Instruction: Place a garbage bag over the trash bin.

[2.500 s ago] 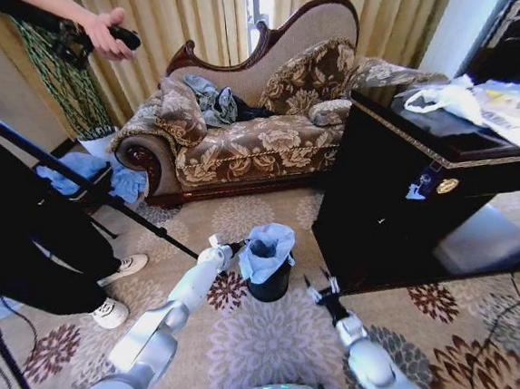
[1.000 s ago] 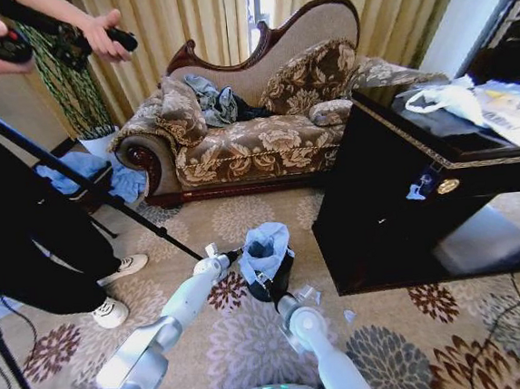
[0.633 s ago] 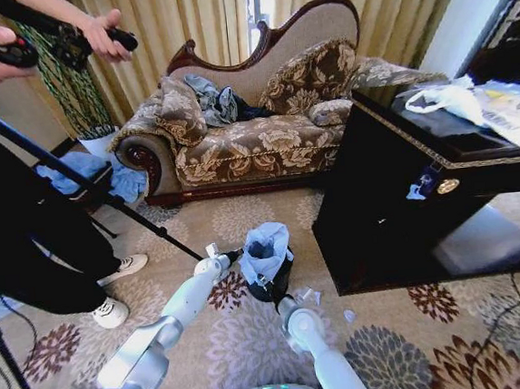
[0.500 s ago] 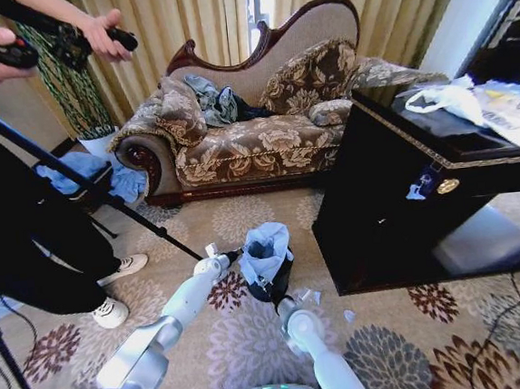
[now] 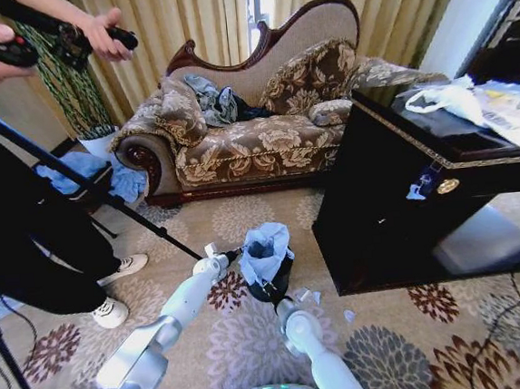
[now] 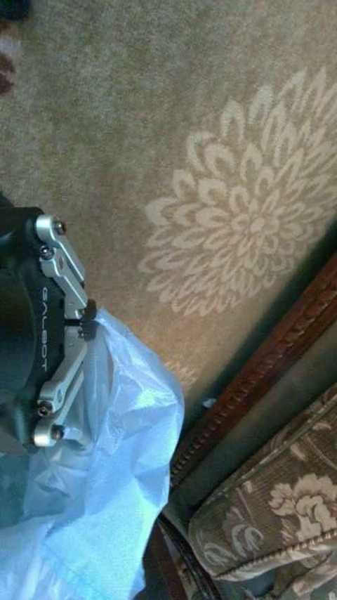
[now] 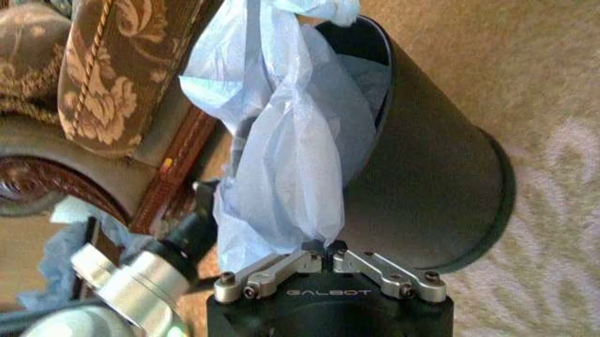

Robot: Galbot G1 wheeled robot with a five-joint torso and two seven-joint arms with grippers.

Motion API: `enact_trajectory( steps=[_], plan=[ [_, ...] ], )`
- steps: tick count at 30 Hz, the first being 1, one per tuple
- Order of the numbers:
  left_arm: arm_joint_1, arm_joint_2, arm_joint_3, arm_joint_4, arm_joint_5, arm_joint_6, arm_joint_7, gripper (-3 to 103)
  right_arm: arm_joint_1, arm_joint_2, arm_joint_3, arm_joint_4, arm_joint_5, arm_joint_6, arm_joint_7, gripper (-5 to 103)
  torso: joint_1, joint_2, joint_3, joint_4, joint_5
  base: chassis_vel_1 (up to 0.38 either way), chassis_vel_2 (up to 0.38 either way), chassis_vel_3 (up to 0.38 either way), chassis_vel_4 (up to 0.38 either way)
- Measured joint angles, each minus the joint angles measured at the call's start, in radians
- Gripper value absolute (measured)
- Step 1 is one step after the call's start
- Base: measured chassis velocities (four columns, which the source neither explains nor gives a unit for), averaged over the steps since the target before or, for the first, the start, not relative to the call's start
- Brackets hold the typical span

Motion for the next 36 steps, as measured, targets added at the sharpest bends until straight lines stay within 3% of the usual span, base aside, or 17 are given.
enact_trajectory(
  steps=[20,36],
  plan=[
    [0.052,0.068,-0.006,-0.083,-0.043,0.024,-0.005,0,-0.017,-0.002,-0.052,-0.046,-0.060,-0.025,0.019,0,0.000,0.000,0.000,0.0002,-0.0001,0.000,0.000,0.000,0.000],
    [-0.010,0.016,0.024,0.025,0.030,0.010,0.036,0,0.074,-0.052,-0.016,-0.186,-0.158,-0.007,-0.036,0,0.000,0.000,0.000,0.0000,0.0001,0.000,0.000,0.000,0.000]
  ],
)
